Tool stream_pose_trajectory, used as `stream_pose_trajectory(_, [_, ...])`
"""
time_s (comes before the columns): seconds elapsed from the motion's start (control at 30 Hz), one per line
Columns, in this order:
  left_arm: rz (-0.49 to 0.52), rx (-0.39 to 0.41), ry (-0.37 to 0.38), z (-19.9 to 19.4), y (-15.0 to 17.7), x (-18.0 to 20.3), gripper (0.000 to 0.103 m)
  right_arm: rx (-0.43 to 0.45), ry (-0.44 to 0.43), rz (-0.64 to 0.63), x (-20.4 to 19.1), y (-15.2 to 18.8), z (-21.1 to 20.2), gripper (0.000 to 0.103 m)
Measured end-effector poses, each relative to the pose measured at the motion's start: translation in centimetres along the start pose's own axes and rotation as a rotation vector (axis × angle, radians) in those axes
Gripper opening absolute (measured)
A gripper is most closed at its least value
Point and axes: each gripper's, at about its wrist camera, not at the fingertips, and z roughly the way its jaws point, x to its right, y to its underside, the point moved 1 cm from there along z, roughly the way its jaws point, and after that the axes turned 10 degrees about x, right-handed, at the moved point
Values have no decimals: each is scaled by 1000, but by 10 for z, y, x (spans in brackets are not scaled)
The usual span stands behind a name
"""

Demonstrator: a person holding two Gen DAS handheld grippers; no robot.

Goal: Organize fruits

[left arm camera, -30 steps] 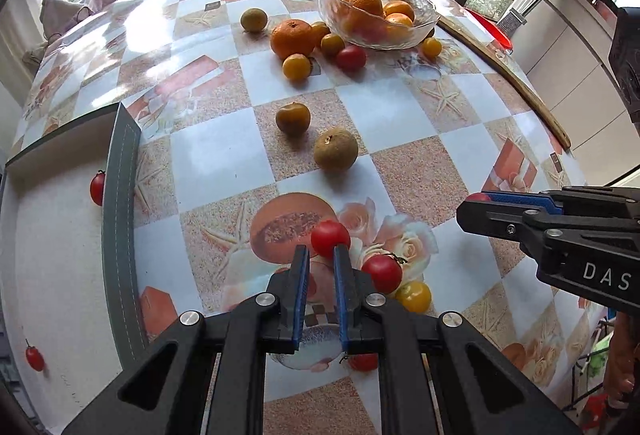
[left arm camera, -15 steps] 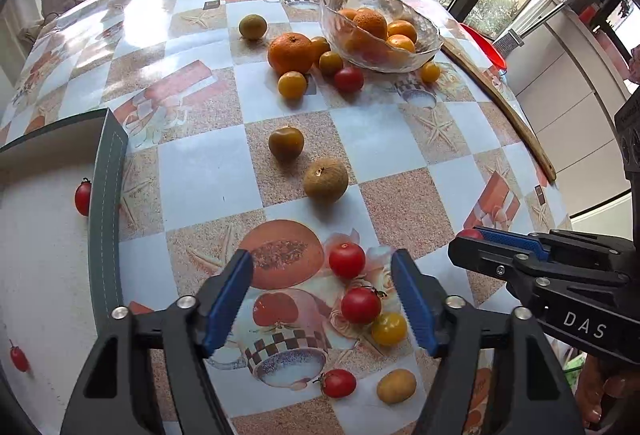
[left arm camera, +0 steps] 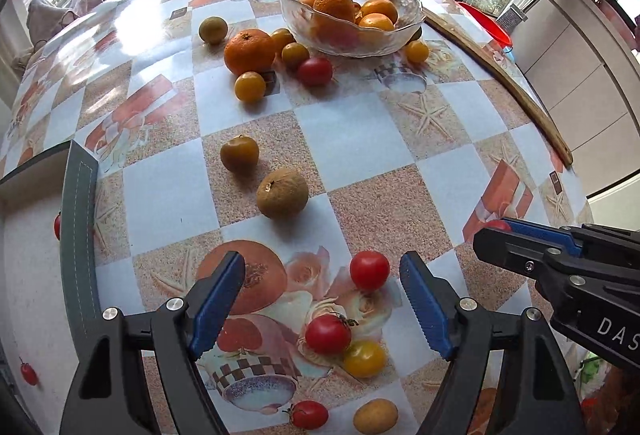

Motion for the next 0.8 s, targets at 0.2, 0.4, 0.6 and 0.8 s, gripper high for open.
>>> stream_pose_trajectory(0.2, [42, -21, -43, 8, 3, 17, 65, 8, 24, 31, 15, 1, -7, 20])
stream_pose_trajectory(0.4, [61, -5, -20, 9, -4, 23, 20, 9, 34, 60, 24, 5, -9, 20])
stream_pose_trajectory(0.6, [-39, 36, 58, -16, -3, 2, 20, 15, 15, 43, 14, 5, -12, 20])
stream_pose_trajectory(0.8, [-106, 76, 28, -48, 3, -28, 20, 13, -24, -5, -13, 0, -10, 20])
